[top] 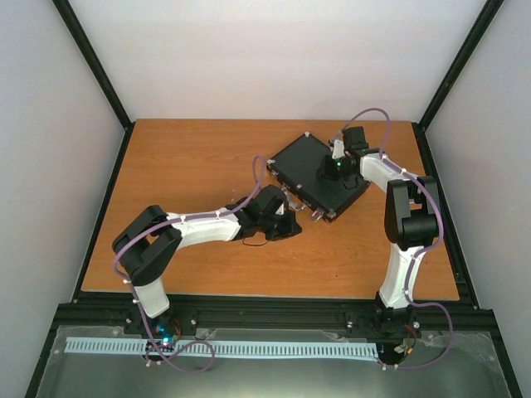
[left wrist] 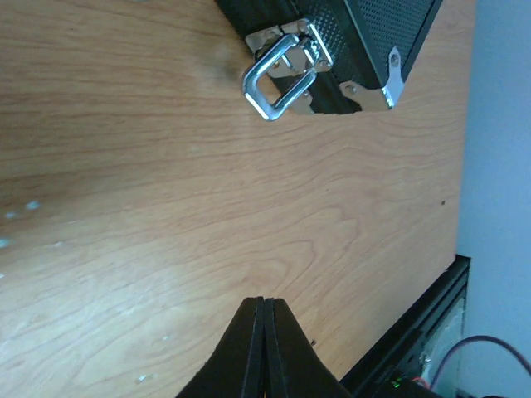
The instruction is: Pack up texas hold em set
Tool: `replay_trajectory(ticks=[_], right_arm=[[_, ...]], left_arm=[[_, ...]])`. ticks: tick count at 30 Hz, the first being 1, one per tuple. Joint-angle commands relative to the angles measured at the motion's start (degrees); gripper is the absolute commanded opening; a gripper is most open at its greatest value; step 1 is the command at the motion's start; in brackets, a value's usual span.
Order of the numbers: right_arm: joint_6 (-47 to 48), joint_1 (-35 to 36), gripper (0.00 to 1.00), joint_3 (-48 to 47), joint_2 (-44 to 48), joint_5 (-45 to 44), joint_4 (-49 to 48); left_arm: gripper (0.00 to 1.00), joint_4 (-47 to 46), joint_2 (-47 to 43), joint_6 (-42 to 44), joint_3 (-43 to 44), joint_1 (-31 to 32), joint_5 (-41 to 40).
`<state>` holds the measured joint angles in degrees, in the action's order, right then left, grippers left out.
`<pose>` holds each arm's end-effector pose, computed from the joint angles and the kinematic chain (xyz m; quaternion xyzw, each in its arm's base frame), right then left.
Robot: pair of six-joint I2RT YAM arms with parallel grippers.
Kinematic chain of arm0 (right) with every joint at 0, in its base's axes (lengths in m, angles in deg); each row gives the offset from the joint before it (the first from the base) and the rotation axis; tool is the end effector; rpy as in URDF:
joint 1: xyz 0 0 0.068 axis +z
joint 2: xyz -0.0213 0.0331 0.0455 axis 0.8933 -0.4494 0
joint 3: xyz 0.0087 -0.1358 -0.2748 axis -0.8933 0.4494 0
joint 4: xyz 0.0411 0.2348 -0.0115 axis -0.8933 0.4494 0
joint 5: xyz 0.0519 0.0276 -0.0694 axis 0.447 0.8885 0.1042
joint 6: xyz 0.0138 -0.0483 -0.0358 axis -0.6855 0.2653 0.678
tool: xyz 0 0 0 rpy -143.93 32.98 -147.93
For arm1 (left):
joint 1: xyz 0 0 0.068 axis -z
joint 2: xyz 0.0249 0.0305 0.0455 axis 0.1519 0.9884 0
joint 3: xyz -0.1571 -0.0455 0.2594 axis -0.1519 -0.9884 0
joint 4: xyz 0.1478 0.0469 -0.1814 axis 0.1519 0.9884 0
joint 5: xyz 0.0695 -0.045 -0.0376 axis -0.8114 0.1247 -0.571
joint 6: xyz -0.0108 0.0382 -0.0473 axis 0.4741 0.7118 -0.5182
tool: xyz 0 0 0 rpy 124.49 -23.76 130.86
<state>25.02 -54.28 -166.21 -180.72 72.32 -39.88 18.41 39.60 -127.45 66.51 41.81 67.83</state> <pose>0.4110 0.0853 0.2194 -0.0132 0.9412 0.2604 0.2149 0.2172 -0.2854 0.2228 -0.0010 0.9208 -0.3760 0.1036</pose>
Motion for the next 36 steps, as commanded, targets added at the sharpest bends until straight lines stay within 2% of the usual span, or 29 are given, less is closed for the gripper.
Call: replay_trajectory(ticks=[1, 6, 12, 21, 36], right_arm=[[0.08, -0.75, 0.03, 2.97, -2.47, -5.54, 7.79], [0.35, -0.75, 0.03, 2.83, -2.61, -5.76, 7.8], [0.21, -0.75, 0.03, 3.01, -3.1, -5.22, 7.3], [0.12, -0.75, 0.03, 2.84, -3.71, -4.65, 6.94], [0.2, -0.84, 0.03, 2.66, -3.92, -5.08, 7.25]], left_arm=[[0.01, -10.18, 5.25, -8.67, 1.18, -0.1, 4.6], [0.01, -20.57, 13.14, -17.46, 3.45, -0.22, 6.52], [0.01, -29.69, 17.37, -24.25, 5.34, -1.14, 6.58], [0.01, -30.84, 15.29, -25.8, 3.04, -1.73, 7.2], [0.01, -30.65, 20.51, -25.58, 4.74, -3.8, 8.07]])
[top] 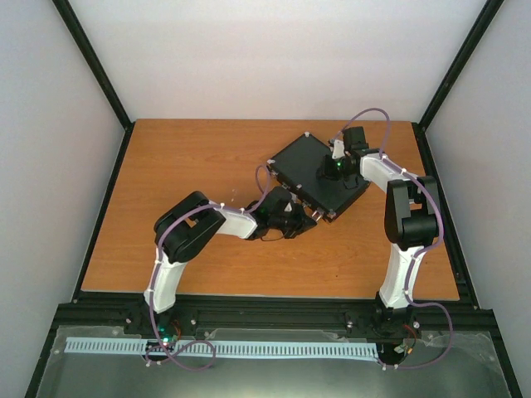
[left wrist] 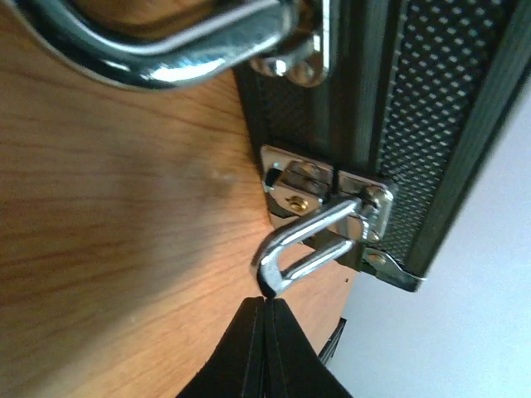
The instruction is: Pack up texas hold em set
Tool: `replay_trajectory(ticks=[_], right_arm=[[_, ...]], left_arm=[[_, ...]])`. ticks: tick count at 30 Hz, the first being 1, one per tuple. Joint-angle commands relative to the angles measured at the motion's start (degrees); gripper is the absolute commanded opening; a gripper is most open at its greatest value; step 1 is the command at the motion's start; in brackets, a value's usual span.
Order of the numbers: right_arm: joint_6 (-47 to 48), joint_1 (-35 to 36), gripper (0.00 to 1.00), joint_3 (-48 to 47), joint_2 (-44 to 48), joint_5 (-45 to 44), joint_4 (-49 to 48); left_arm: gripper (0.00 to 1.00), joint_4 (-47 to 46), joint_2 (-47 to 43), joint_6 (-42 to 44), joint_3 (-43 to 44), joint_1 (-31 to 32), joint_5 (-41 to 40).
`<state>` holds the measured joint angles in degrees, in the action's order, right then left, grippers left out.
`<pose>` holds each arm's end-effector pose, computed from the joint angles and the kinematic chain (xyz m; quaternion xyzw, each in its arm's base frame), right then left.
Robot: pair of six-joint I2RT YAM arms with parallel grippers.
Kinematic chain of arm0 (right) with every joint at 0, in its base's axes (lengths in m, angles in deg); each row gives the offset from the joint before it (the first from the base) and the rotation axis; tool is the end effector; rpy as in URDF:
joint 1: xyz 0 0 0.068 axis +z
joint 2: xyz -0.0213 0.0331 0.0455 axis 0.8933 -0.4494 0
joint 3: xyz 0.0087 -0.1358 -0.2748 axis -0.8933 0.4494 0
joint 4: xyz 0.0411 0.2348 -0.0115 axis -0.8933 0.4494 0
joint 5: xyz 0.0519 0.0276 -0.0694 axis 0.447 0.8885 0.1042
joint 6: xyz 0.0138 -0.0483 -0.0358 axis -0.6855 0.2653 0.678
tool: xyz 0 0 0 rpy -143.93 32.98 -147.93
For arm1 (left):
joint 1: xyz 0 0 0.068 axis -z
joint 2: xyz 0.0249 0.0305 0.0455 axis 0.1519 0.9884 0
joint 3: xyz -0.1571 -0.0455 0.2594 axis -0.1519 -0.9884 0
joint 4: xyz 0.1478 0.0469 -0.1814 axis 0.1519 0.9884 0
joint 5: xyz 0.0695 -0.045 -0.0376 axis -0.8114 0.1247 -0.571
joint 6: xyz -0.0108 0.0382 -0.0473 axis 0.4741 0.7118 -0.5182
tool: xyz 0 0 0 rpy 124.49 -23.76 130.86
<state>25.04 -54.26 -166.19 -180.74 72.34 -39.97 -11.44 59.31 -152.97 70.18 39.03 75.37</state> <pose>0.4111 0.0855 0.2192 -0.0137 0.9411 0.2606 0.2152 0.2785 -0.3356 0.1584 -0.1628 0.8487 -0.5025 0.0253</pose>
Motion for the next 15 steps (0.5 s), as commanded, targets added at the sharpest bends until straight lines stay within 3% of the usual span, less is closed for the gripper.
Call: replay_trajectory(ticks=[1, 15], right_arm=[[0.18, -0.96, 0.03, 2.64, -3.97, -5.11, 7.32], [0.28, -1.3, 0.03, 2.11, -4.94, -4.93, 7.38]], left_arm=[[0.01, -0.68, 0.94, 0.11, 1.06, -1.2, 0.41], [0.01, 2.29, 8.69, 0.54, 12.32, -2.77, 0.44]])
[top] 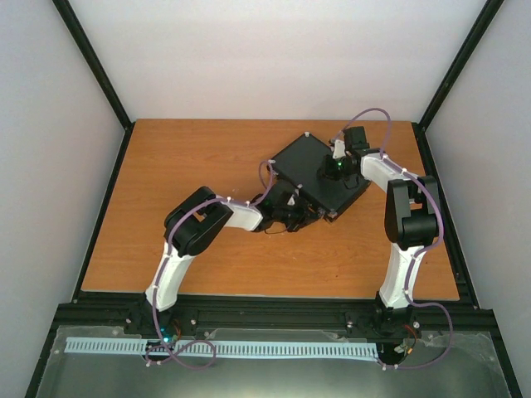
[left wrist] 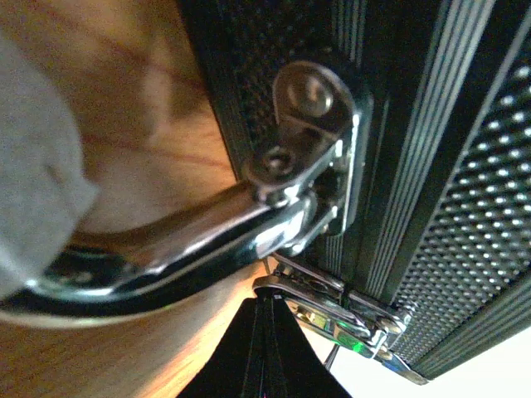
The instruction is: Pack up texas hold em set
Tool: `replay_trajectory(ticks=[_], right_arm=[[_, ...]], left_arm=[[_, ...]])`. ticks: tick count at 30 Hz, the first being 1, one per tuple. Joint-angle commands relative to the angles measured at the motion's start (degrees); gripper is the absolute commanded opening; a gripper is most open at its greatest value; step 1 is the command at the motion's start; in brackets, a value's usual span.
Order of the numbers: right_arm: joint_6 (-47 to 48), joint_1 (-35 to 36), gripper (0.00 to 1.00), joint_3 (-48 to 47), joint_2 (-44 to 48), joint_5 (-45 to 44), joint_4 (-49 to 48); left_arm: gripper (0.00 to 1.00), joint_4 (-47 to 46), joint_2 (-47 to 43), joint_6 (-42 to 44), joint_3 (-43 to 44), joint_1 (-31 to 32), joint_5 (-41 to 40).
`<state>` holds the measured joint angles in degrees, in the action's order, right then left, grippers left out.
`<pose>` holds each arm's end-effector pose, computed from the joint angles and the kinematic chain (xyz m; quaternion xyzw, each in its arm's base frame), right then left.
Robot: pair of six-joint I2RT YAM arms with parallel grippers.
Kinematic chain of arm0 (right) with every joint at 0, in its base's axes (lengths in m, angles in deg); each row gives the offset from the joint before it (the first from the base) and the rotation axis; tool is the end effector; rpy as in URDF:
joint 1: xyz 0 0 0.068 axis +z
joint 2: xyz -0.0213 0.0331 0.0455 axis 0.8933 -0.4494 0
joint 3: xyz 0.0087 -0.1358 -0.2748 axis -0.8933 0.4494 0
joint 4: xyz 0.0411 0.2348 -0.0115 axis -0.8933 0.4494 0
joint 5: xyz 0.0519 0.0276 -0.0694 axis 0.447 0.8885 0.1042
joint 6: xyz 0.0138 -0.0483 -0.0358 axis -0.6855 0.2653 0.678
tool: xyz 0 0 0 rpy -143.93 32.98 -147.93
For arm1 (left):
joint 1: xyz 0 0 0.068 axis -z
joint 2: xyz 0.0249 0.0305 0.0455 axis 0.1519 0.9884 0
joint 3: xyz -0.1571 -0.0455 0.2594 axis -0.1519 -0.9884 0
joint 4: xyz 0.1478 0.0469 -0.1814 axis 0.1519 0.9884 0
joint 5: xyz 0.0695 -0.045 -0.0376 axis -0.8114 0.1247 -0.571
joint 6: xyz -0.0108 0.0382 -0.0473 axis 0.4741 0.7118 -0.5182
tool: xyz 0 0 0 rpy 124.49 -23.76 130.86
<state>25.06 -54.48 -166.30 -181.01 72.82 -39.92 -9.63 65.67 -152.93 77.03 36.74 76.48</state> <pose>0.4120 0.0844 0.2180 -0.0128 0.9407 0.2637 0.2130 0.3104 -0.3443 0.1399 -0.1784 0.8494 -0.4962 0.0222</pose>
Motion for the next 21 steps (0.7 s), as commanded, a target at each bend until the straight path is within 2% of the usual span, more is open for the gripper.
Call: replay_trajectory(ticks=[1, 9, 15, 21], right_arm=[[0.24, -1.08, 0.03, 2.22, -4.68, -5.46, 7.33], [0.1, -1.08, 0.03, 2.79, -4.16, -5.1, 7.4], [-0.1, -1.08, 0.03, 2.72, -3.98, -5.17, 7.38], [-0.11, -1.08, 0.03, 2.97, -3.71, -5.59, 7.35]], left_arm=[[0.01, 0.9, 2.99, 0.49, 6.37, -0.5, -0.82], [0.01, 2.43, 3.92, 1.06, 8.37, -0.78, -0.8], [0.01, 11.16, -1.22, 7.82, 6.89, -0.91, -1.71], [0.02, 15.55, -7.96, 12.74, 2.52, -0.92, -4.29]])
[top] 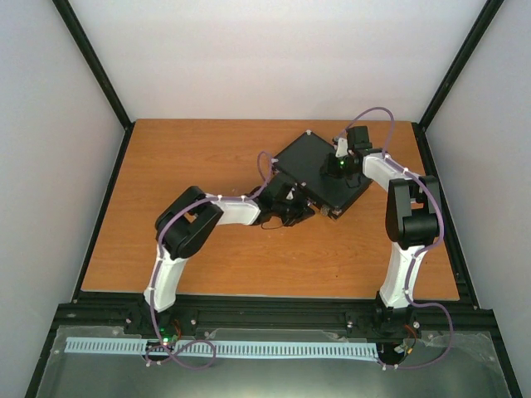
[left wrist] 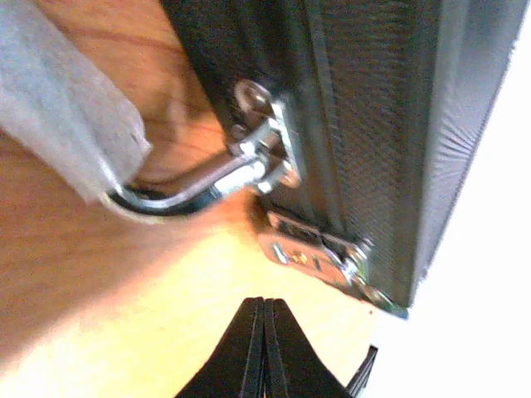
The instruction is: Pack up texas hold em set
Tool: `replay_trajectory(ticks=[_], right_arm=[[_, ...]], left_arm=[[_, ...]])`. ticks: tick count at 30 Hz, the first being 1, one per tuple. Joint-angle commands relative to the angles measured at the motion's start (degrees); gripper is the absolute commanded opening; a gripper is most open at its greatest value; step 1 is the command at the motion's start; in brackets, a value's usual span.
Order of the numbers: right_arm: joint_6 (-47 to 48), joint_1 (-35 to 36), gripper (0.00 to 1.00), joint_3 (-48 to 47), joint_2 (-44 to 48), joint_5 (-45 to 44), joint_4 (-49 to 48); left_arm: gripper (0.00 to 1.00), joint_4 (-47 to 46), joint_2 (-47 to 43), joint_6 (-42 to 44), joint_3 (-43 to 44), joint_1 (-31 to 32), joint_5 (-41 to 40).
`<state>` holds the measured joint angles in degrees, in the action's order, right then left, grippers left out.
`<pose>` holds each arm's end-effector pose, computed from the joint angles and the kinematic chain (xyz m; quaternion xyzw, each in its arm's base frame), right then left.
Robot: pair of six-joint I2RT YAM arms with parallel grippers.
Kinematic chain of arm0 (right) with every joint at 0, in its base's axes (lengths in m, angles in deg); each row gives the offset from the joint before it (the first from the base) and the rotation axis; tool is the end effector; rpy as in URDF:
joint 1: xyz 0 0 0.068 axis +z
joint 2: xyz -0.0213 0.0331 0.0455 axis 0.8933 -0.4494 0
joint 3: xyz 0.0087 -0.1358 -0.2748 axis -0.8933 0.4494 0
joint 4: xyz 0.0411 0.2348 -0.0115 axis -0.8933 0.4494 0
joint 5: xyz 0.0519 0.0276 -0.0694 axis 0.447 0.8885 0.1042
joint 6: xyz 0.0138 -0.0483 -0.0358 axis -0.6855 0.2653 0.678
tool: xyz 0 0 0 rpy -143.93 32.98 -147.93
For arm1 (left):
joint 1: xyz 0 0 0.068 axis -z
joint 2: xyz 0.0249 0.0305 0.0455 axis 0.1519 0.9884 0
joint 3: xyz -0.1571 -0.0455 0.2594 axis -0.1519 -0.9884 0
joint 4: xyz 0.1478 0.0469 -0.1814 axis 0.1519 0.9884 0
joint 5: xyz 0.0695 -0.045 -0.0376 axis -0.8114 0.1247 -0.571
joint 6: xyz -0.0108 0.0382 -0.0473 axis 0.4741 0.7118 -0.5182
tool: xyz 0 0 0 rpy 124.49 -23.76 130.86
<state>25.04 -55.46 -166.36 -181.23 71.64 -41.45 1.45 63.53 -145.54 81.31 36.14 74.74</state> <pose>0.4169 0.0769 0.2180 -0.0044 0.9397 0.2540 0.2289 0.3159 -0.3412 0.1585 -0.1472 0.8747 -0.4593 0.0479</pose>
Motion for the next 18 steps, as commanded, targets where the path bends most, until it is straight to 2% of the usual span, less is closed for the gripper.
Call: replay_trajectory(ticks=[1, 3, 6, 8, 11, 12, 13, 18], right_arm=[[-0.04, -0.1, 0.03, 3.07, -3.49, -4.41, 8.88], [-0.01, -0.15, 0.03, 3.08, -3.41, -4.53, 8.92], [0.24, -0.1, 0.03, 2.85, -3.0, -5.43, 9.11], [0.29, -0.1, 0.03, 2.58, -2.53, -6.19, 9.31], [0.43, -0.1, 0.04, 2.09, -1.76, -6.75, 9.79], [0.5, -0.15, 0.05, 1.98, -1.41, -7.03, 9.97], [0.57, -0.08, 0.1, 1.83, -1.06, -7.35, 10.16], [0.66, 0.03, 0.45, 0.35, 1.58, -9.35, 11.79]], left_arm=[[0.02, 4.84, -6.46, 5.88, -2.06, -0.34, -2.91], [0.05, 6.27, -7.55, 7.16, -2.17, -0.33, -2.92], [0.18, 12.31, -10.73, 12.03, -1.72, -0.32, -4.21], [0.39, 17.05, -13.71, 15.78, -1.9, -0.32, -6.25], [0.88, 23.46, -19.09, 20.64, -2.59, -0.37, -10.12], [0.98, 25.86, -20.72, 21.85, -2.78, -0.35, -11.6], [0.99, 28.34, -22.5, 23.19, -2.84, -0.34, -13.05], [1.0, 37.64, -29.76, 27.7, -3.88, -0.32, -18.07]])
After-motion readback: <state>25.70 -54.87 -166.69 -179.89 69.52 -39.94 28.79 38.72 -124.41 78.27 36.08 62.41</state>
